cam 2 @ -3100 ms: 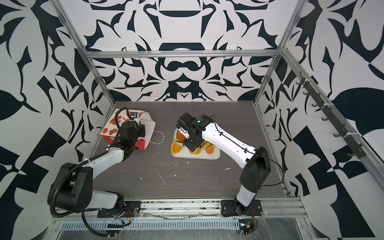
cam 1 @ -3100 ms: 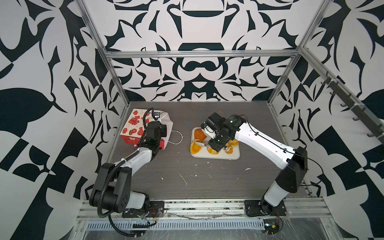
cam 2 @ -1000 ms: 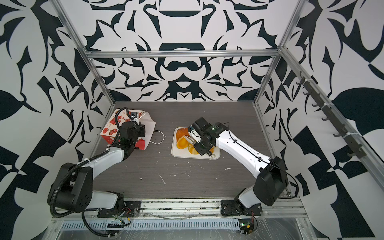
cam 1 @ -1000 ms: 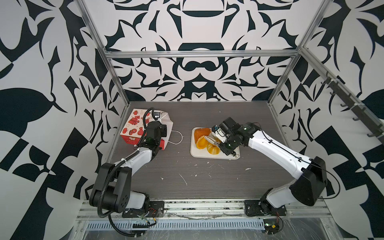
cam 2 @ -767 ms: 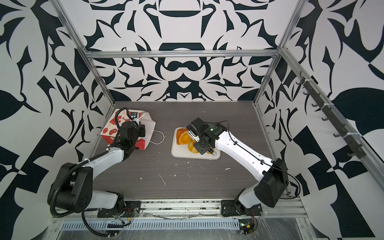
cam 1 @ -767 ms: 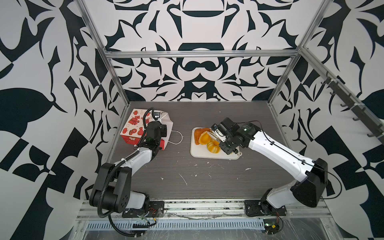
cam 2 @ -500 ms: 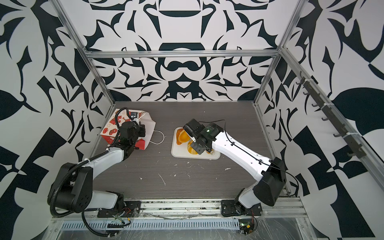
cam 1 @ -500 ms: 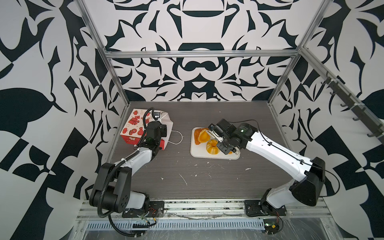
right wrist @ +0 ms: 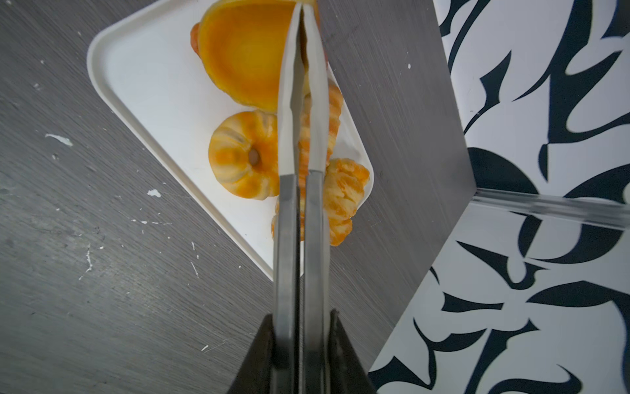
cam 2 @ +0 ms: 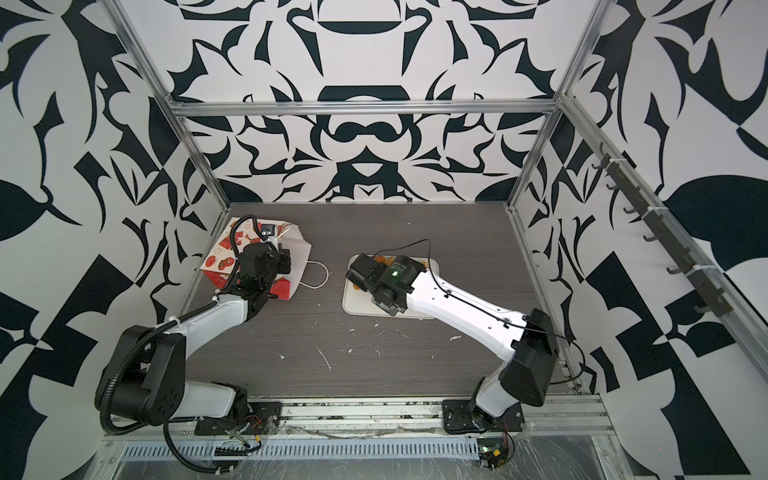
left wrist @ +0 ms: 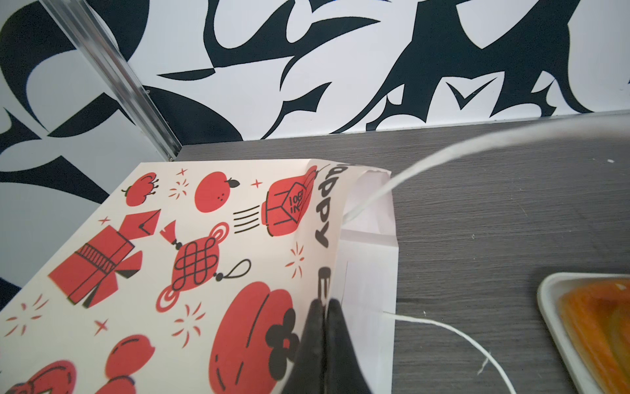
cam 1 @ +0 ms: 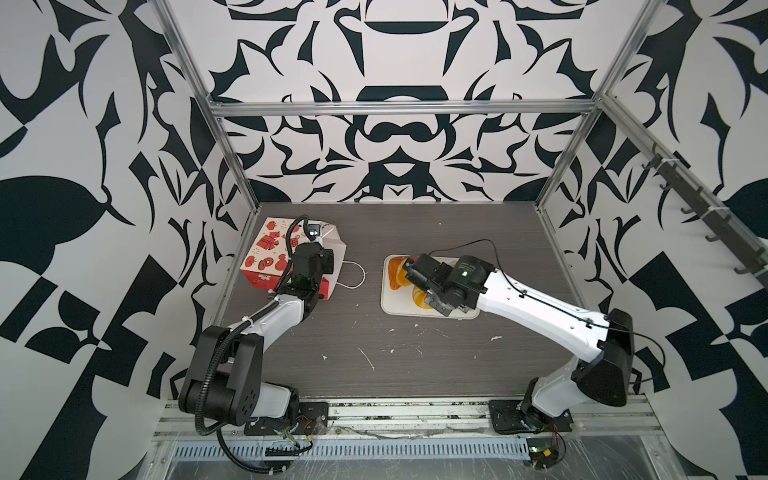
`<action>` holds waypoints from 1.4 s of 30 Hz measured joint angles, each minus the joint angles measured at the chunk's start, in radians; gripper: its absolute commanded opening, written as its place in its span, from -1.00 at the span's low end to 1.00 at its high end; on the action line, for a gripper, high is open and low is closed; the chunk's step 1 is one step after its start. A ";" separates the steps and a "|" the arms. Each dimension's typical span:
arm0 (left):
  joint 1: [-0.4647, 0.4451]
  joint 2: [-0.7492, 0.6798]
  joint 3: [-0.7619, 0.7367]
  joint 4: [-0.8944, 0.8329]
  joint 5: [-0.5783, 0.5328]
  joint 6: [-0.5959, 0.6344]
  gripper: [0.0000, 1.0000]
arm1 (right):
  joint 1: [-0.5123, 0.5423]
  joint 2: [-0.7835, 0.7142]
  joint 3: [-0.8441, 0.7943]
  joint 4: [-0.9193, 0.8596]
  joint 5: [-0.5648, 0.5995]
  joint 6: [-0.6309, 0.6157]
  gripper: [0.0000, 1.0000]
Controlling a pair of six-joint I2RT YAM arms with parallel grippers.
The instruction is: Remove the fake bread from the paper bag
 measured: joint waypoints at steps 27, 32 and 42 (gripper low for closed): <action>0.000 0.000 0.000 0.000 0.004 -0.004 -1.00 | 0.150 0.052 -0.146 0.010 0.295 0.143 -0.71; 0.000 0.000 0.000 0.000 0.004 -0.004 -1.00 | 0.169 0.033 -0.192 0.043 0.301 0.182 -0.72; 0.000 0.000 0.000 0.000 0.007 -0.005 -1.00 | 0.196 0.034 -0.201 0.069 0.308 0.203 -0.72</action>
